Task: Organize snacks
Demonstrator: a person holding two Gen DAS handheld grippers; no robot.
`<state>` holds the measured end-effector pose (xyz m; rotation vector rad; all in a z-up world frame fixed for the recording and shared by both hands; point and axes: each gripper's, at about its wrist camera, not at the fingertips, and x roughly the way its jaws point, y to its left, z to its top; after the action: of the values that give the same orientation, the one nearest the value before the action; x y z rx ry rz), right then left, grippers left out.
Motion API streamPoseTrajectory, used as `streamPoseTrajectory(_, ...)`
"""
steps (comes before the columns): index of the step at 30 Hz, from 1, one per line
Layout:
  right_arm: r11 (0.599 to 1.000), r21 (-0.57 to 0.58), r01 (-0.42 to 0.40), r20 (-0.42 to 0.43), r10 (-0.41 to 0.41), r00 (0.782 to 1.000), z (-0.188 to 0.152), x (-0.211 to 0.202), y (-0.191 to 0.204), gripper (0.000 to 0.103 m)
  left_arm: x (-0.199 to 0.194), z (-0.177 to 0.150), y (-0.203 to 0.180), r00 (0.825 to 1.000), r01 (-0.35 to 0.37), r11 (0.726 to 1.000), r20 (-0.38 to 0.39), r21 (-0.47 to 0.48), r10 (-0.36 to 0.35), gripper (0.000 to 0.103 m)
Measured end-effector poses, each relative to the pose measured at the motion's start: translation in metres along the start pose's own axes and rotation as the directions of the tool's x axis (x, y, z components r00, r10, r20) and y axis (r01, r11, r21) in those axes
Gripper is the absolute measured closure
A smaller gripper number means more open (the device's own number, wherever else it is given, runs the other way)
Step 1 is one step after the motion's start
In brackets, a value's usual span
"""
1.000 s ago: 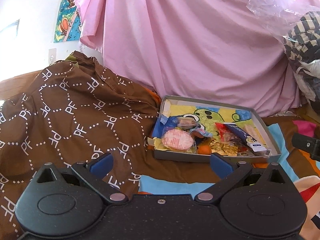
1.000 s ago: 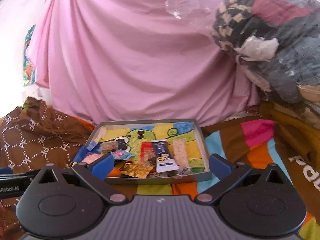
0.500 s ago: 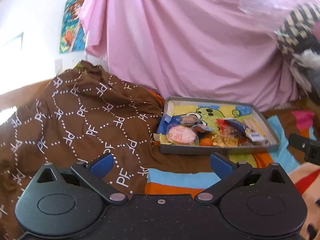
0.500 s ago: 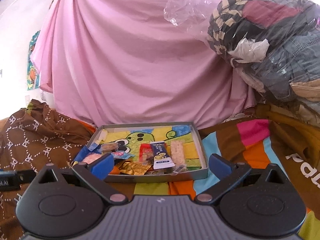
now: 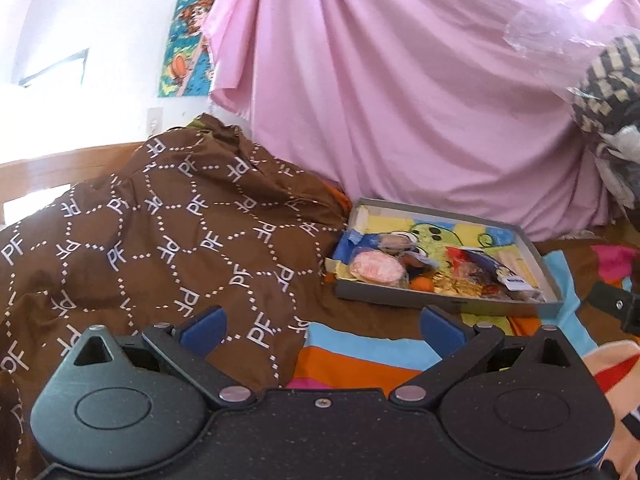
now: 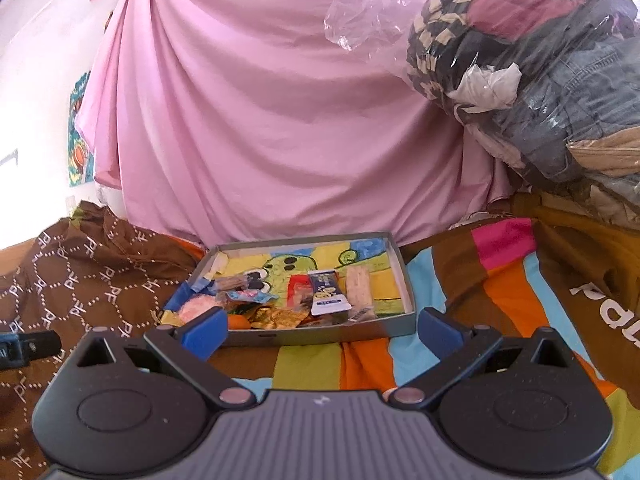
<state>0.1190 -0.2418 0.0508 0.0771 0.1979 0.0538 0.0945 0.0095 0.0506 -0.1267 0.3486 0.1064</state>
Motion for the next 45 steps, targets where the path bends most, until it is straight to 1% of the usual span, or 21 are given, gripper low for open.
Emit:
streamPoseTrajectory(4, 1.000, 0.004, 0.015, -0.006, -0.015, 1.000, -0.004, -0.004, -0.002, 0.000, -0.004, -0.009, -0.003, 1.000, 0.022, 1.000, -0.005, 0.008, -0.022, 0.001)
streamPoseTrajectory(9, 0.999, -0.007, 0.040, -0.033, -0.040, 0.999, -0.014, -0.009, -0.002, 0.000, -0.007, -0.017, -0.004, 0.999, 0.037, 0.998, -0.001, 0.054, -0.037, 0.001)
streamPoseTrajectory(13, 0.999, -0.009, 0.053, -0.046, -0.053, 0.998, -0.023, -0.018, -0.002, 0.000, -0.007, -0.023, 0.000, 0.998, 0.055, 0.997, -0.016, 0.056, -0.054, 0.001)
streamPoseTrajectory(17, 0.998, 0.005, 0.069, -0.060, -0.068, 0.996, -0.032, -0.028, -0.001, 0.000, -0.009, -0.030, 0.001, 0.998, 0.059, 0.996, -0.036, 0.067, -0.057, 0.001)
streamPoseTrajectory(22, 0.998, 0.016, 0.063, -0.046, -0.063, 0.997, -0.038, -0.040, 0.004, 0.000, -0.014, -0.038, 0.007, 0.996, 0.070, 0.995, -0.056, 0.067, -0.067, 0.001)
streamPoseTrajectory(34, 0.999, -0.003, 0.053, -0.082, -0.053, 0.995, -0.053, -0.045, 0.017, 0.000, -0.016, -0.045, 0.020, 0.997, 0.043, 0.998, -0.071, 0.046, -0.039, 0.001)
streamPoseTrajectory(45, 0.999, -0.011, 0.046, -0.104, -0.047, 0.993, -0.060, -0.042, 0.021, 0.000, -0.014, -0.052, 0.026, 0.996, 0.023, 0.999, -0.092, 0.042, -0.019, 0.001)
